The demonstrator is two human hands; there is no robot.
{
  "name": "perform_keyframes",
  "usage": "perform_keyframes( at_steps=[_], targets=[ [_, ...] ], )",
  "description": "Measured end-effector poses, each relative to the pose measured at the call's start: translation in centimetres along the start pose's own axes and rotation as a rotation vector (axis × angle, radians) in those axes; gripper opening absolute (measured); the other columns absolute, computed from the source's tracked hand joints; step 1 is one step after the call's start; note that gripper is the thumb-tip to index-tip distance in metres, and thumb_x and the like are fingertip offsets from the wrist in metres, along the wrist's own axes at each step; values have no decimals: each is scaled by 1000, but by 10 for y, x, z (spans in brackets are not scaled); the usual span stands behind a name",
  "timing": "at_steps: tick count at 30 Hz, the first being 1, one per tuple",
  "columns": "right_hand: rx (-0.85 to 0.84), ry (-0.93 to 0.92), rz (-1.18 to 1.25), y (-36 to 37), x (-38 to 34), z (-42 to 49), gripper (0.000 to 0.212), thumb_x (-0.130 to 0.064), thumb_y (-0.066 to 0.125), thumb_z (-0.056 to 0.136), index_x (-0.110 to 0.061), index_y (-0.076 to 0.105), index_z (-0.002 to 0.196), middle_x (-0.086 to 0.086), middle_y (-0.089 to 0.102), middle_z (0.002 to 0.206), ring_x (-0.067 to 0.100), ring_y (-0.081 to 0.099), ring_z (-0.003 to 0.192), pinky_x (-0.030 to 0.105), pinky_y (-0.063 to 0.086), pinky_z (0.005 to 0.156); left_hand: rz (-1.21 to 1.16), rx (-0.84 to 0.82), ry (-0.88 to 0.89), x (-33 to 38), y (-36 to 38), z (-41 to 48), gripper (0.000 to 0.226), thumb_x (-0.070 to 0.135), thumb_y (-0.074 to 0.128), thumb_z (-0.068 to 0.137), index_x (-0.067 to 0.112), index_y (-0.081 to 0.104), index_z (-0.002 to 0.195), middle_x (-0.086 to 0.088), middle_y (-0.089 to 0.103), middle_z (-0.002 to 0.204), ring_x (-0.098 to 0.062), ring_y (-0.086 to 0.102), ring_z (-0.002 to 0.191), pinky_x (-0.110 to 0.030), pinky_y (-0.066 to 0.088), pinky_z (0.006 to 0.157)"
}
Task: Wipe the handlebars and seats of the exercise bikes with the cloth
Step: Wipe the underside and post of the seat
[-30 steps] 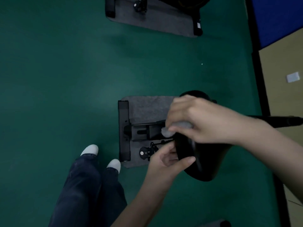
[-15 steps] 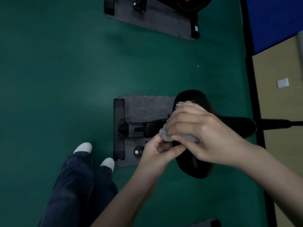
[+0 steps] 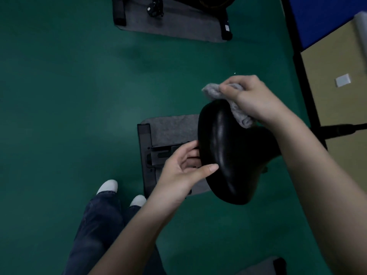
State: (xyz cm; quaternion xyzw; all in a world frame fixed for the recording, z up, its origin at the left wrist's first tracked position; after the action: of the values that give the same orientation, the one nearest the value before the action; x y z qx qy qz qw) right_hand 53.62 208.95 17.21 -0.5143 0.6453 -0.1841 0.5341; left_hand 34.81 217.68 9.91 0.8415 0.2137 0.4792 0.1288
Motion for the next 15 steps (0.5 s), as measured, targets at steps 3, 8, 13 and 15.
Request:
perform_keyframes(
  at_steps=[3,8,13,15],
  targets=[
    [283,-6,-18,0,8,-35,13,-26,56,93,-22,68,94,-2,67,87,14,61,88,11,39,70,85,-26,9,5,-4,4,67,26,79,59,23,59,123,-6,66,113,-19,64,101,-35,52,91],
    [571,-208,24,31,-9,-106,21,-6,57,93,-3,67,111,7,68,112,20,60,108,21,40,98,144,-68,11,12,-5,9,70,24,79,57,18,58,124,-5,67,106,-7,65,89,-21,50,82],
    [748,-133,136,69,9,-169,27,-4,56,91,2,65,116,7,64,122,19,55,122,40,46,102,203,-82,32,22,-5,8,66,33,75,61,28,55,124,7,66,112,-2,65,95,-11,49,74],
    [890,-15,189,81,21,-188,26,-5,55,92,3,64,115,6,63,121,20,56,121,38,47,100,255,-57,83,32,-5,10,60,42,69,68,38,50,125,18,64,114,6,61,100,-10,49,76]
  ],
)
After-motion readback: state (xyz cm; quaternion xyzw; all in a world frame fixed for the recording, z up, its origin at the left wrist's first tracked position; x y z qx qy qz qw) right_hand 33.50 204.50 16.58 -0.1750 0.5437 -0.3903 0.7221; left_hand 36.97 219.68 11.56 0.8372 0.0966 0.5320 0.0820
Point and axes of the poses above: each hand's wrist, its own z-axis towards the middle knuckle, its own y-axis out of the palm, x = y × z, the point moved 4 cm from there along z, towards the middle knuckle
